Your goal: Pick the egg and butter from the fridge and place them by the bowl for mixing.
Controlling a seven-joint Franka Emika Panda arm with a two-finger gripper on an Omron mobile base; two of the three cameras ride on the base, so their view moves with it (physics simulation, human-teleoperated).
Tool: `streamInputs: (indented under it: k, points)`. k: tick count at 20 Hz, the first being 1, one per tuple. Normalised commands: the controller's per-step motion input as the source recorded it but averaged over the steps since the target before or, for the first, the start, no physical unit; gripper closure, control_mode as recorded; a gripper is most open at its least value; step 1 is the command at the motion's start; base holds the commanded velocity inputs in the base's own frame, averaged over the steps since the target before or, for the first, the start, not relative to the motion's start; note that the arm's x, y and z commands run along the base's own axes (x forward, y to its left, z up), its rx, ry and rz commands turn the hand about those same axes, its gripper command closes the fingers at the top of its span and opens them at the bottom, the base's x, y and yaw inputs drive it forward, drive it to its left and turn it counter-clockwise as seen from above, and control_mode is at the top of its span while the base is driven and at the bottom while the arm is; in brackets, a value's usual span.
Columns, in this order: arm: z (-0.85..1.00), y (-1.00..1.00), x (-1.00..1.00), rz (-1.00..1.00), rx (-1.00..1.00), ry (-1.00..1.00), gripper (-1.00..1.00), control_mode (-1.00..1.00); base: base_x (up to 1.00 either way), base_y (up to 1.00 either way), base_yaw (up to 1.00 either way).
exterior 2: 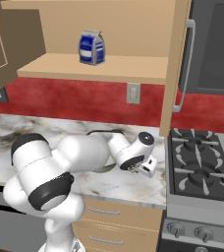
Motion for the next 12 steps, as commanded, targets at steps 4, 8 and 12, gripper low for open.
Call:
streamInputs:
  k: [4,8,12]
  points:
    - [-0.2,0.0,0.07,0.01,0.0,-0.11,1.0,-1.0,0.0,0.0,0.0]
    - [-0.16,-0.01,0.0,0.03,0.01,-0.13,1.0,-1.0,0.0,0.0,0.0]
    - [-0.16,0.0,0.0,0.01,0.05,-0.1,1.0,-1.0,0.0,0.0,0.0]
